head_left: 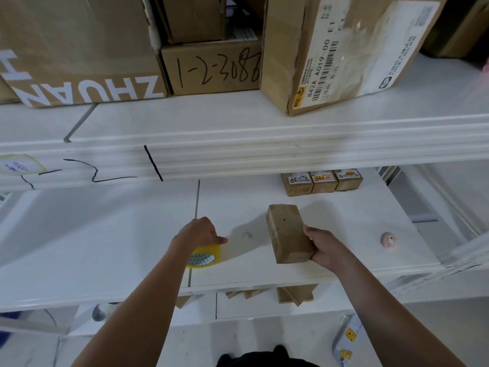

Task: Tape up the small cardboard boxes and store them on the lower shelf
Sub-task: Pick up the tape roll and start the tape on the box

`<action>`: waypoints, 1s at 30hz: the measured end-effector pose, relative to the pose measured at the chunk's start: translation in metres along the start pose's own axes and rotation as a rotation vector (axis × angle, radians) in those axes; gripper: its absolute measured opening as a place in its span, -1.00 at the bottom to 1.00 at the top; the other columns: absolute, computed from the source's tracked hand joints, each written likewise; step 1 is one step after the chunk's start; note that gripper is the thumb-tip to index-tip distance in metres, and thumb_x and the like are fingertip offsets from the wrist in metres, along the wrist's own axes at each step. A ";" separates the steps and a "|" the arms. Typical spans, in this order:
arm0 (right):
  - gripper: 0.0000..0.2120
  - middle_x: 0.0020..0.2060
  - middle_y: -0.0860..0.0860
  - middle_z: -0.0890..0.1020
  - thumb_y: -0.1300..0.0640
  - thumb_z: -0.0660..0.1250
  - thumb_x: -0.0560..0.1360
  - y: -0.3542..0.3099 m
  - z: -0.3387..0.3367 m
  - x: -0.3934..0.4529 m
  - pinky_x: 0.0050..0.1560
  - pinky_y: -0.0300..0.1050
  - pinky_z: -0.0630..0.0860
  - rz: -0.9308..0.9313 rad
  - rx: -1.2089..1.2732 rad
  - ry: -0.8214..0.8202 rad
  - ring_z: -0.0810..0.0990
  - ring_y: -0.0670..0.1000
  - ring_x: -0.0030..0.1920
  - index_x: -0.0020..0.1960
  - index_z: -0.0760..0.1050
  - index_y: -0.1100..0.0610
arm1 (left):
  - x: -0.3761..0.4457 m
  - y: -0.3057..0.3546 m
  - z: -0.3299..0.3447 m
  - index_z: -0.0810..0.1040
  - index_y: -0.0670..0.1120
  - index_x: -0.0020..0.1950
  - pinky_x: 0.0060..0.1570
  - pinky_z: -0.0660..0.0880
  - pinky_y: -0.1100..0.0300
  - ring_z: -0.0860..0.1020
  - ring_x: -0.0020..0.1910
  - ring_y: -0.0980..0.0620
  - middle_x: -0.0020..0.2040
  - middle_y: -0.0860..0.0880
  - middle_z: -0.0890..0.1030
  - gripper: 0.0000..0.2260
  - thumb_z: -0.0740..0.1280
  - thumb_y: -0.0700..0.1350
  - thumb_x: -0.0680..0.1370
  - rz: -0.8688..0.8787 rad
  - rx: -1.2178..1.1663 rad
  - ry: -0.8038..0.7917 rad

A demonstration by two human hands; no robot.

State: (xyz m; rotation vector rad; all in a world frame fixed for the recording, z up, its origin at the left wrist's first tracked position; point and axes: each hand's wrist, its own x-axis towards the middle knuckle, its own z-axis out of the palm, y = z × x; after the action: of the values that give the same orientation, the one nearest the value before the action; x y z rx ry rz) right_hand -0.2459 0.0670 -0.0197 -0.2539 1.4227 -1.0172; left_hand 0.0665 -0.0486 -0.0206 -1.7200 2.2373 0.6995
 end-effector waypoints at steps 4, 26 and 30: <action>-0.62 0.25 0.15 0.58 0.07 0.19 0.70 0.010 -0.001 0.012 0.33 0.16 0.50 -0.056 -0.232 0.147 0.55 0.17 0.25 0.44 0.43 0.25 | 0.001 0.009 -0.001 0.69 -0.09 0.12 0.16 0.57 -0.01 0.61 0.10 -0.08 0.08 -0.06 0.68 -0.49 0.41 0.33 0.47 -0.035 0.054 -0.006; -0.74 0.19 0.27 0.57 0.21 0.23 0.62 -0.021 -0.062 0.024 0.22 0.11 0.43 -0.317 -1.059 0.876 0.52 0.30 0.22 0.27 0.44 0.28 | 0.007 0.005 0.007 0.71 -0.02 0.03 0.05 0.56 0.06 0.59 0.09 -0.06 0.04 -0.01 0.67 -0.54 0.43 0.35 0.44 -0.025 0.049 0.060; -0.72 0.22 0.26 0.54 0.26 0.26 0.57 -0.033 -0.099 0.025 0.27 0.09 0.39 -0.231 -1.221 0.935 0.48 0.26 0.25 0.27 0.46 0.26 | 0.011 0.004 0.010 0.72 0.02 -0.01 0.05 0.52 0.10 0.60 0.11 -0.07 0.04 0.00 0.68 -0.57 0.43 0.36 0.42 -0.018 0.058 0.079</action>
State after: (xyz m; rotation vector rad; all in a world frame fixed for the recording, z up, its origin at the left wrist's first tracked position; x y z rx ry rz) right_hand -0.3526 0.0711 -0.0342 -0.9137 2.8219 -0.2605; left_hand 0.0588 -0.0523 -0.0338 -1.7669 2.2678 0.5663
